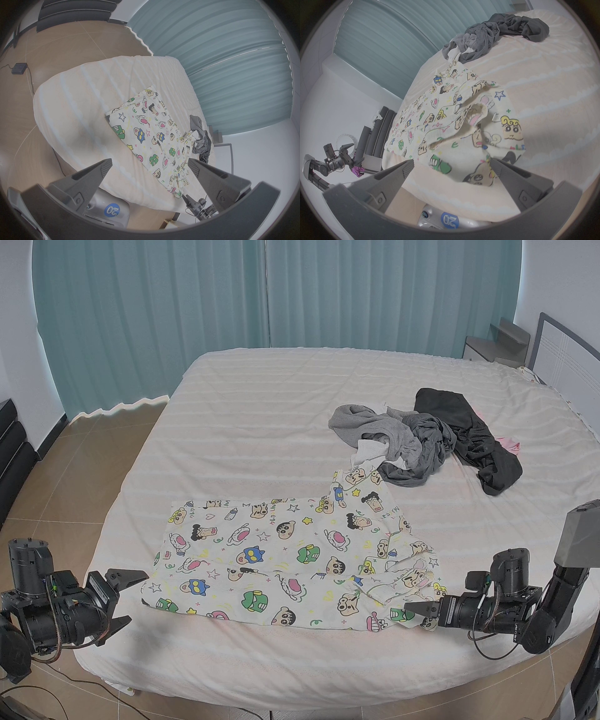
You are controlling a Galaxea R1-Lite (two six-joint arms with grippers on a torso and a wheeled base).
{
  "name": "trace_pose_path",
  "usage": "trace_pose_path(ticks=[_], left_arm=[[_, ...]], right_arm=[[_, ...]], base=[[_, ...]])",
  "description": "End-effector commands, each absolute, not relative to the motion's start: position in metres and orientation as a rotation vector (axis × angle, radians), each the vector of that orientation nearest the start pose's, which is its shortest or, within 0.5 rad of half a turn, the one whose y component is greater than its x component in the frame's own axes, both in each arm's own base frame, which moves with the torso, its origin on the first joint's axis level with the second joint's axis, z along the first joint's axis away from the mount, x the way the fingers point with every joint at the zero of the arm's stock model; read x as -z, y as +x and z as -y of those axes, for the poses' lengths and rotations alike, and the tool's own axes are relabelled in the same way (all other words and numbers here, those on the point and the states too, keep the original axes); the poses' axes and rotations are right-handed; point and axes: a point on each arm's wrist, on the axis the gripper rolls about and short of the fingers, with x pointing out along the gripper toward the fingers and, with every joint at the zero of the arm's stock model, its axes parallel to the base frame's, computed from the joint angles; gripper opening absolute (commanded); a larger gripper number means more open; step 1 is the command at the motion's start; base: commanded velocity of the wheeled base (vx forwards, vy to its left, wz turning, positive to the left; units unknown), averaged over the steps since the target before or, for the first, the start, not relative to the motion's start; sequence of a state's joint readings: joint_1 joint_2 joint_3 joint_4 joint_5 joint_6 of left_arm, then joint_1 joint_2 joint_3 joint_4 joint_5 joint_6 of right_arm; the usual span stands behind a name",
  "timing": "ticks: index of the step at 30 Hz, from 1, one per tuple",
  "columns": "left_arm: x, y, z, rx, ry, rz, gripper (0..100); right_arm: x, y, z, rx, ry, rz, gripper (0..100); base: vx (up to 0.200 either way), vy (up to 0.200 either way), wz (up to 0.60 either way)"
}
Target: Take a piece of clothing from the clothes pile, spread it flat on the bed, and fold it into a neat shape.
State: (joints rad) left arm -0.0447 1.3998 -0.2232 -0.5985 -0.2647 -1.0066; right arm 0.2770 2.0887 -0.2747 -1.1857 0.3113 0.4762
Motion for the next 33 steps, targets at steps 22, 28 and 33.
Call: trace_pose_path(ticks=[22, 28, 33], left_arm=[[-0.106, 0.170, 0.019, 0.009, -1.022, -0.704, 100], [-0.106, 0.170, 0.019, 0.010, -1.021, -0.704, 100], [-0.106, 0.170, 0.019, 0.010, -1.021, -0.704, 100]], right_arm=[[0.006, 0.269, -0.066, -0.357, 0.450, -0.773, 0], [0.004, 0.269, -0.053, -0.320, 0.466, -0.736, 0], [0.003, 0.270, -0.051, -0.322, 0.467, -0.698, 0]], base=[[0.000, 0.000, 0.00], [0.000, 0.000, 0.00], [0.000, 0.000, 0.00]])
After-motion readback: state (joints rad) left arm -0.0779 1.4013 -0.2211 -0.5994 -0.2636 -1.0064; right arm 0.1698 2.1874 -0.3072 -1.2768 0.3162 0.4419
